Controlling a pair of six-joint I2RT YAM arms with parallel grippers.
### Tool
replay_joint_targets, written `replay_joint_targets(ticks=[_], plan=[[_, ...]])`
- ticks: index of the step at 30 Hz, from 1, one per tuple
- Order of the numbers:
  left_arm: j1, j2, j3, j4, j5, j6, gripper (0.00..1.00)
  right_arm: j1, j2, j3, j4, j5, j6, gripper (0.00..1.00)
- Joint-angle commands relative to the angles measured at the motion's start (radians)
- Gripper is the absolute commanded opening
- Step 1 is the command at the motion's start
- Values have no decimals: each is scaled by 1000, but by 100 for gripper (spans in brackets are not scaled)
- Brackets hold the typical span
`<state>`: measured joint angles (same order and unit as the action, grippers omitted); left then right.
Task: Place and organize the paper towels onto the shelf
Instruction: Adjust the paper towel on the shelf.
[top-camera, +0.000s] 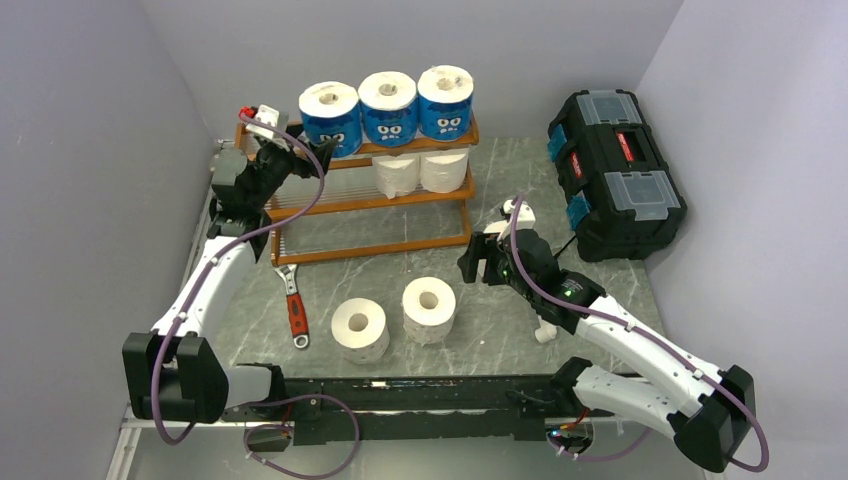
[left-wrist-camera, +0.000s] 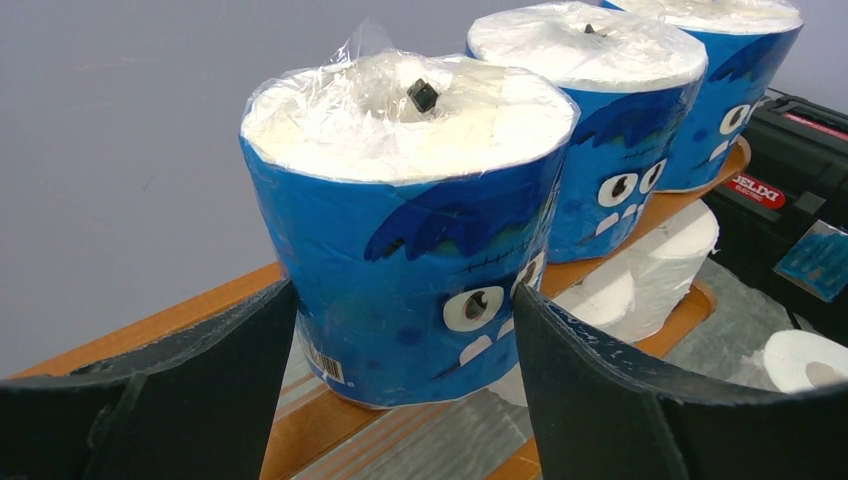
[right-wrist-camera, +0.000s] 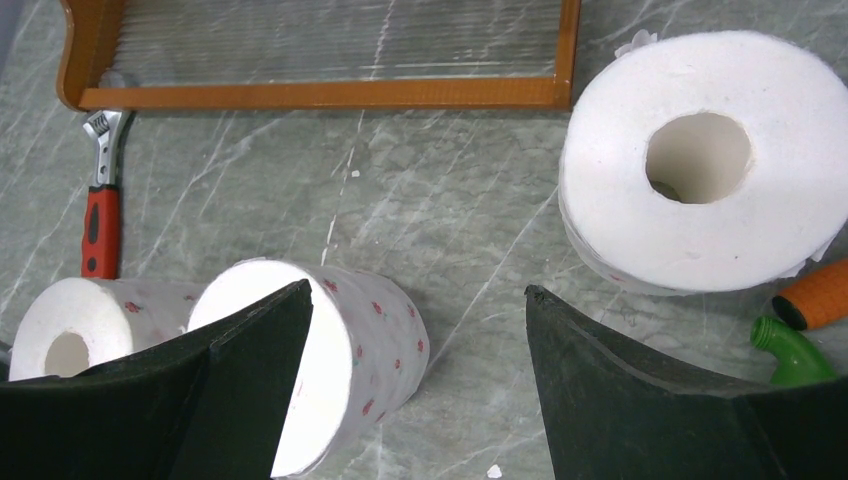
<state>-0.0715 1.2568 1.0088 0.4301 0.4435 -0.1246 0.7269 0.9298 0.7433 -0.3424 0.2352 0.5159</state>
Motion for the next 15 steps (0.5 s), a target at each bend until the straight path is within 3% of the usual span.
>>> replay_joint_targets(ticks=[1, 15], plan=[[4, -38, -8, 115, -77, 17, 81, -4, -2, 7, 34, 22, -10, 81], [6, -10, -26, 196, -75, -9, 81, -6, -11, -3, 31, 28, -7, 81]])
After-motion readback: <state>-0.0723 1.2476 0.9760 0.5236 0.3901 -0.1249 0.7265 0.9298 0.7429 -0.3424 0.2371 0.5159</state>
